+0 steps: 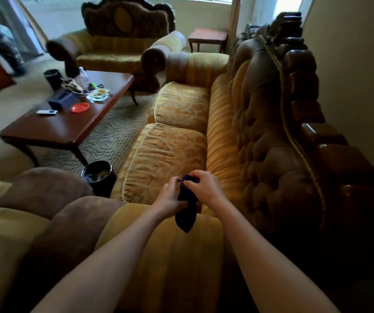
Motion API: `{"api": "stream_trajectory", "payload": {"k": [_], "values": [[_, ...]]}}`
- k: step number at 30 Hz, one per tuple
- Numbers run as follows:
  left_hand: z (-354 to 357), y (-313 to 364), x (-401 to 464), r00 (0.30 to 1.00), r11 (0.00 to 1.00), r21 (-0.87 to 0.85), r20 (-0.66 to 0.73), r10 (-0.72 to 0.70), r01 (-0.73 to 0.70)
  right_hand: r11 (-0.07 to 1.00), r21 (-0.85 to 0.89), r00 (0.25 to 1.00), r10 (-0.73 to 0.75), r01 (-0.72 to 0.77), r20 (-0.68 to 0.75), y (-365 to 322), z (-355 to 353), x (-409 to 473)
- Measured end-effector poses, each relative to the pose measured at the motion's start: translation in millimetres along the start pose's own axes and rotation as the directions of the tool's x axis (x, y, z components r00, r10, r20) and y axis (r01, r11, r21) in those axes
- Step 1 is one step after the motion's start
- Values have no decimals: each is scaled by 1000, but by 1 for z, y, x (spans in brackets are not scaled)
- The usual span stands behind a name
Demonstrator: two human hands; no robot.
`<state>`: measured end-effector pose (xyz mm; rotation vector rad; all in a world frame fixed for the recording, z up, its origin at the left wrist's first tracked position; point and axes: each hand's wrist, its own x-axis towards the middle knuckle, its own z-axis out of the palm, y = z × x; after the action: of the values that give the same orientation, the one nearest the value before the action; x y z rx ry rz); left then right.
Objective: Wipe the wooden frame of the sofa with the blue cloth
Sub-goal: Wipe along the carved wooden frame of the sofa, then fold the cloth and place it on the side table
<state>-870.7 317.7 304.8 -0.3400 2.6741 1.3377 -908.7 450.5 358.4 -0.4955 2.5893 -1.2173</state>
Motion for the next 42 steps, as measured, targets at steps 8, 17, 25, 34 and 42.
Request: {"api": "stream_trajectory", "payload": {"k": [8,17,25,34,42], "values": [[-44,-10,-31,991,1000,-12,-132,-16,15,983,-2,949,-178,185,260,-28,26,17],[-18,13,-101,908,955,-131,-298,-295,267,905,-60,726,-297,421,621,-21,10,-5],[27,36,-189,725,885,-303,-509,-464,354,833,44,580,-420,551,697,-26,12,-64],[41,33,-309,555,706,-644,-486,-675,294,834,263,441,-494,486,750,-55,57,-144],[73,15,-392,278,641,-710,-578,-767,291,802,275,149,-407,530,901,-59,96,-206]]}}
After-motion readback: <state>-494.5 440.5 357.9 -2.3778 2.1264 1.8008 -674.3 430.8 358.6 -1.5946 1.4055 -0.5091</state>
